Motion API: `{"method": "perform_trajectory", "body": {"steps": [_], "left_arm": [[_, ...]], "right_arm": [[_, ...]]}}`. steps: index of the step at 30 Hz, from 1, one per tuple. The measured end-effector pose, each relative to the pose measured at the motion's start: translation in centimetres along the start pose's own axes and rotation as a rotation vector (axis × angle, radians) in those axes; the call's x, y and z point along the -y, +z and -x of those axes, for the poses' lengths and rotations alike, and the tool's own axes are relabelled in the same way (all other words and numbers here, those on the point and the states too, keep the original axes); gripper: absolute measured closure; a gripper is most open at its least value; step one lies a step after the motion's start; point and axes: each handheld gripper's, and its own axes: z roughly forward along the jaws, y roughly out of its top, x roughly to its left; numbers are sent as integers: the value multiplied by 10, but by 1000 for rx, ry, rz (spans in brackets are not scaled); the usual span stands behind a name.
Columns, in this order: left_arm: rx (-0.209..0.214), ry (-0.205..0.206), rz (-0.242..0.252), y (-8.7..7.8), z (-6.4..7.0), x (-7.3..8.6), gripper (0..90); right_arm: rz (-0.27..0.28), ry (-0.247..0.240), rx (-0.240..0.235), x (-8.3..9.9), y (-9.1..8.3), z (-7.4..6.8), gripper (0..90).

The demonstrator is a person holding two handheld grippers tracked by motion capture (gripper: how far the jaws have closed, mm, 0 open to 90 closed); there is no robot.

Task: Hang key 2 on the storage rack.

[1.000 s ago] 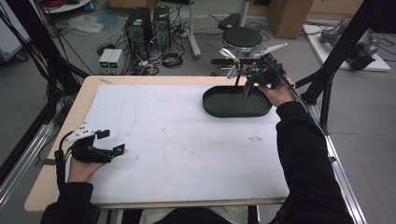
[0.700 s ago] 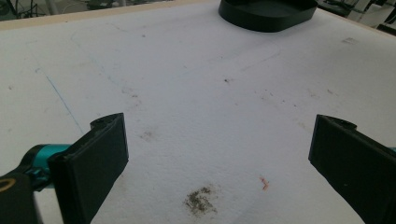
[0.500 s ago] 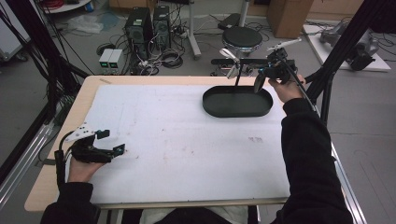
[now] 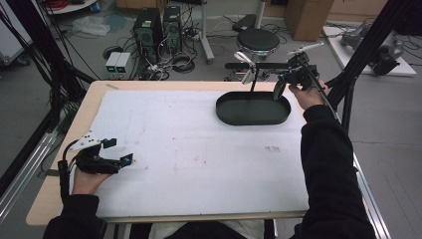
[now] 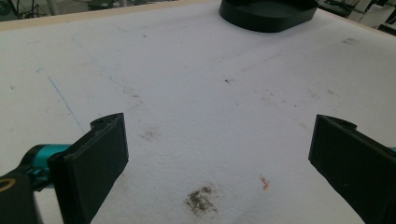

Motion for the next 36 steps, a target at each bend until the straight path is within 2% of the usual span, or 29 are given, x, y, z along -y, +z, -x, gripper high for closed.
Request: {"method": "perform_trajectory", "body": {"steps": [4, 23, 36], "left_arm": [[1, 1, 0, 0, 0, 0, 52], [-2, -1, 2, -1, 0, 0, 52], [0, -2, 1, 0, 0, 0, 52]], "right_arm": [[-33, 9, 3, 5, 9, 1, 868], [-72, -6, 30, 6, 33, -12, 865], [-85, 36, 53, 5, 49, -11, 856]]}}
